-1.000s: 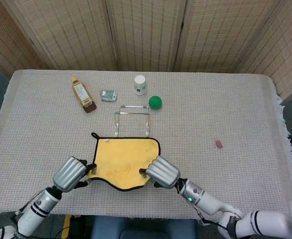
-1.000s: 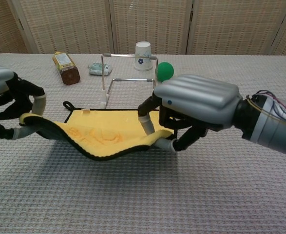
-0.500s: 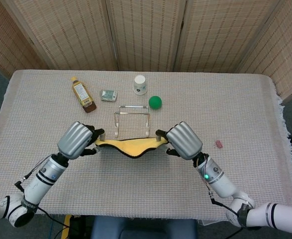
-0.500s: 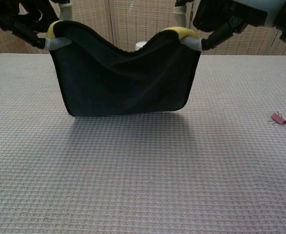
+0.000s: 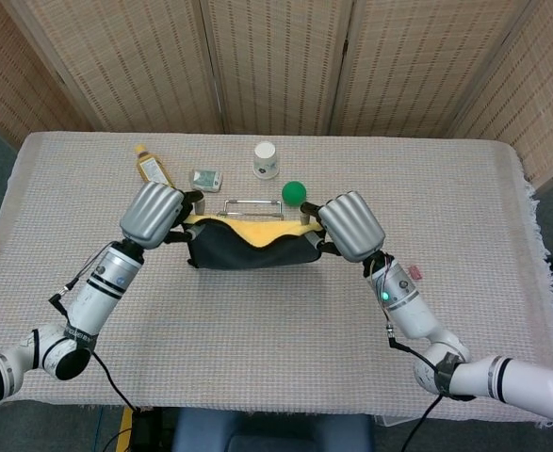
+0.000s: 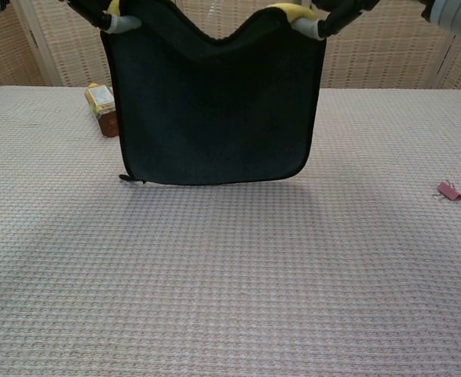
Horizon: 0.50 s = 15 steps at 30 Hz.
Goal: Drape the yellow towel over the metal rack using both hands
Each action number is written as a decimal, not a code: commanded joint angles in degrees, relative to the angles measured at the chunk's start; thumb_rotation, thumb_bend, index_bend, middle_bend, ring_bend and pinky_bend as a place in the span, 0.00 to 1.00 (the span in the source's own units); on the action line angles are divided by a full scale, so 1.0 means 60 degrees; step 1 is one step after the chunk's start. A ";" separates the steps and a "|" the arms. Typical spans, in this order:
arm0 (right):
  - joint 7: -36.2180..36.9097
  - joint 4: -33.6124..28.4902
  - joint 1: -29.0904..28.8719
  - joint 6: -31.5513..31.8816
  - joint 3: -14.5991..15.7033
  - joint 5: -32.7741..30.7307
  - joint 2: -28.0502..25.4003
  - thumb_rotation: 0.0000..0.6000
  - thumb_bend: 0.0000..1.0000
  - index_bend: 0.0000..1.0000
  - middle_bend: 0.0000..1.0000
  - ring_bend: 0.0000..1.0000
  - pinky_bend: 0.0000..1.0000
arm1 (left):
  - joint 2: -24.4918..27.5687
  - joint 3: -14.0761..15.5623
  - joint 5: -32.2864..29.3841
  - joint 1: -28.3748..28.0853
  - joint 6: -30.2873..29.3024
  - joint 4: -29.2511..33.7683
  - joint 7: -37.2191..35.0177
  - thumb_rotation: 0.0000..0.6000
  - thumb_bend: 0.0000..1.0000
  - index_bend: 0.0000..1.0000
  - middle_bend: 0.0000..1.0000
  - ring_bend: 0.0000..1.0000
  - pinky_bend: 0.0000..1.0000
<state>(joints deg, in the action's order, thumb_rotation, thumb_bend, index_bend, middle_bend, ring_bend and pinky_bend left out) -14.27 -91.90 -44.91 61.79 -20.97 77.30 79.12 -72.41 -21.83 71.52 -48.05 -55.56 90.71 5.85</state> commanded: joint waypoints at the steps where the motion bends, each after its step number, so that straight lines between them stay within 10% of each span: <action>1: -0.0328 0.0319 -0.0282 -0.0110 -0.0200 -0.0318 0.0214 1.00 0.49 0.74 1.00 1.00 1.00 | -0.0130 -0.0262 -0.0779 -0.0441 0.0558 -0.0429 0.0104 1.00 0.41 0.64 0.96 0.78 0.99; 15: -0.0824 0.2354 -0.1197 -0.0608 -0.0409 -0.1754 0.1313 1.00 0.49 0.74 0.99 1.00 1.00 | -0.0953 -0.0492 -0.2659 -0.1741 0.1490 -0.2655 0.0727 1.00 0.41 0.63 0.96 0.77 0.98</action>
<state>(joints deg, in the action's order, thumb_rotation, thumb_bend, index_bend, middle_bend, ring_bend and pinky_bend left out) -18.96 -79.41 -51.16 58.79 -23.26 67.92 85.88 -77.12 -24.58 56.96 -57.29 -47.57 76.56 9.59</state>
